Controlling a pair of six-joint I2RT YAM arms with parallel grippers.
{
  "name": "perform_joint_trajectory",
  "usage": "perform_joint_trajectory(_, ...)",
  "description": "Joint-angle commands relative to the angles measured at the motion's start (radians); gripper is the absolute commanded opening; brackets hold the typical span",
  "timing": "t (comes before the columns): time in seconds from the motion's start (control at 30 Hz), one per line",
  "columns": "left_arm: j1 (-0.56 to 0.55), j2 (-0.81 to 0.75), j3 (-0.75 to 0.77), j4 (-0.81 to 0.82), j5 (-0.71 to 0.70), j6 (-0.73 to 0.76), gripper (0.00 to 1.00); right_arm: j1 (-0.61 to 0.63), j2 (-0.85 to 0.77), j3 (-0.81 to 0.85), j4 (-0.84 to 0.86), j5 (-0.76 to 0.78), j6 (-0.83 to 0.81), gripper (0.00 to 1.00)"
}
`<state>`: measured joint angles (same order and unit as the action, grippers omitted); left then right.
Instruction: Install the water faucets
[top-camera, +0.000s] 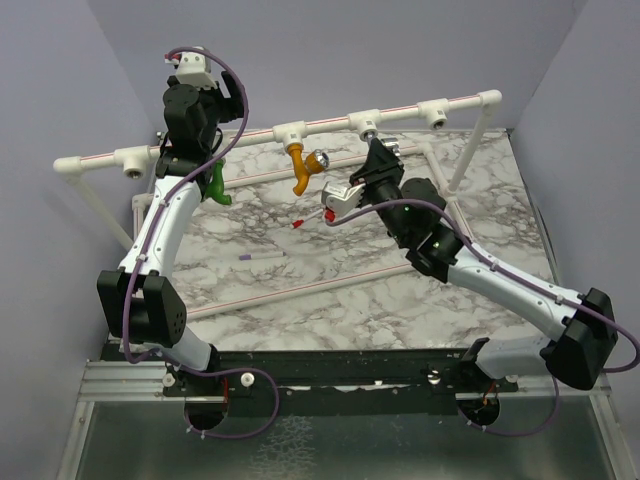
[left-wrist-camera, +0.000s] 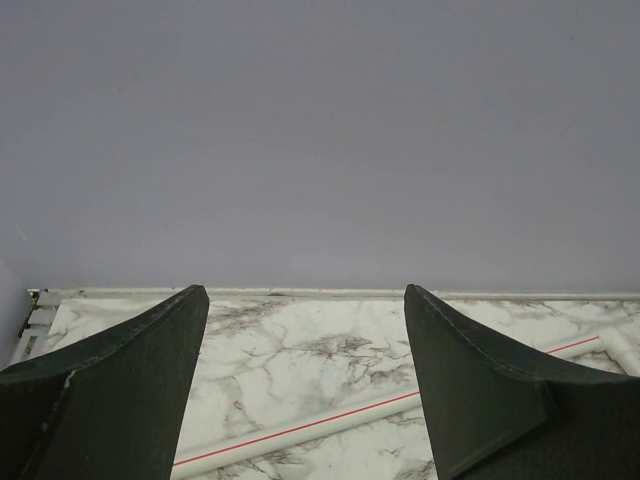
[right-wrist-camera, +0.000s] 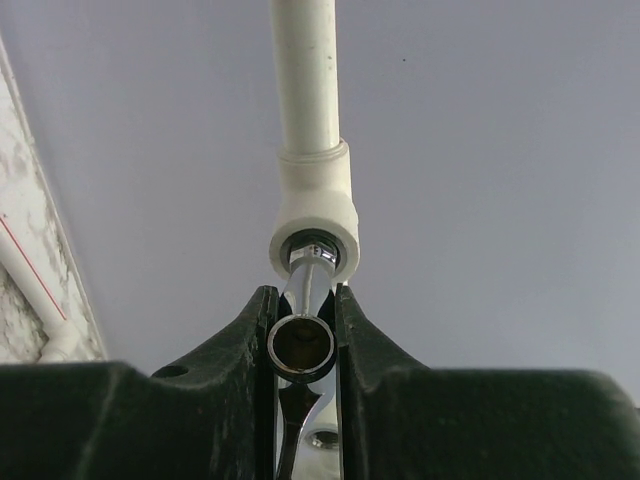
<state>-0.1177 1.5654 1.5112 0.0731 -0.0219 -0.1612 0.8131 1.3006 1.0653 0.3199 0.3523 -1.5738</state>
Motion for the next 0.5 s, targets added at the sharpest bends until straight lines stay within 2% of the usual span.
perform_joint_trajectory(0.0,-0.003,0.085,-0.103,-0.28,0.038,-0.012,0.81,0.013,0.03,-0.031,0.112,0.066,0.121,0.01)
perform_joint_trajectory(0.23,-0.002,0.088,-0.103,-0.28,0.04,-0.014,0.81,0.018,0.039,-0.034,0.169,0.077,0.369,0.0)
perform_joint_trajectory(0.47,-0.001,0.092,-0.101,-0.282,0.04,-0.014,0.81,0.018,0.022,-0.005,0.167,0.04,0.755,0.01)
